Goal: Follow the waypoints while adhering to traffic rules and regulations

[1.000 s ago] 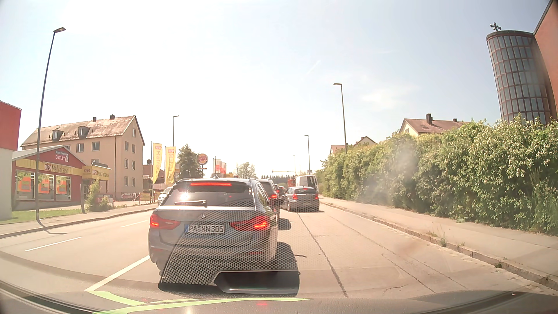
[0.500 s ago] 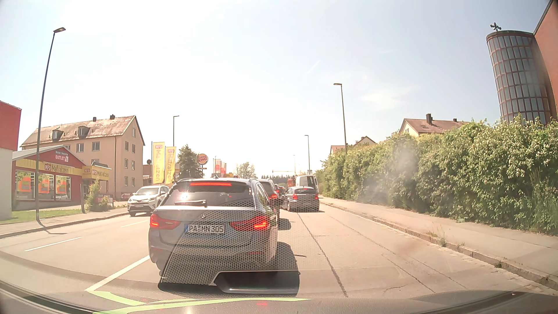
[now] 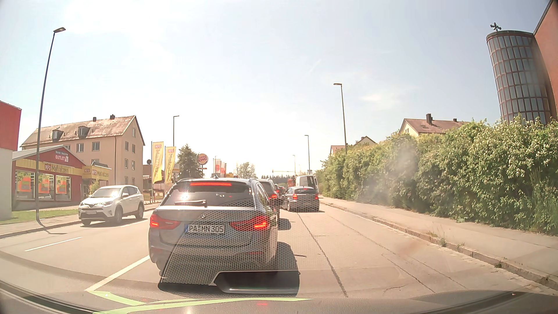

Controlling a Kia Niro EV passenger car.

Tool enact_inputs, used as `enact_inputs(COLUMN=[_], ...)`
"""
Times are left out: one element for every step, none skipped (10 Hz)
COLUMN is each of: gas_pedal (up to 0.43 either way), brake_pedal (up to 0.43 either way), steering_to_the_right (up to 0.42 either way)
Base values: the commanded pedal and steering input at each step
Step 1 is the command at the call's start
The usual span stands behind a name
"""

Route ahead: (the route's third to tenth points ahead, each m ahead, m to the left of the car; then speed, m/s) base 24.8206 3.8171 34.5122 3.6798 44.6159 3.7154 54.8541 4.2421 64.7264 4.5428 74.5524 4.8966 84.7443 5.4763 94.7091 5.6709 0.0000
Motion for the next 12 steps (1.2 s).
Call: enact_inputs(gas_pedal=[0.000, 0.000, 0.000, 0.000, 0.000, 0.000, 0.000, 0.000, 0.000, 0.000, 0.000, 0.000], brake_pedal=[0.360, 0.360, 0.360, 0.360, 0.360, 0.360, 0.360, 0.360, 0.360, 0.360, 0.360, 0.360], steering_to_the_right=[-0.009, -0.009, -0.009, -0.009, -0.009, -0.009, -0.009, -0.009, -0.009, -0.009, -0.009, -0.009])
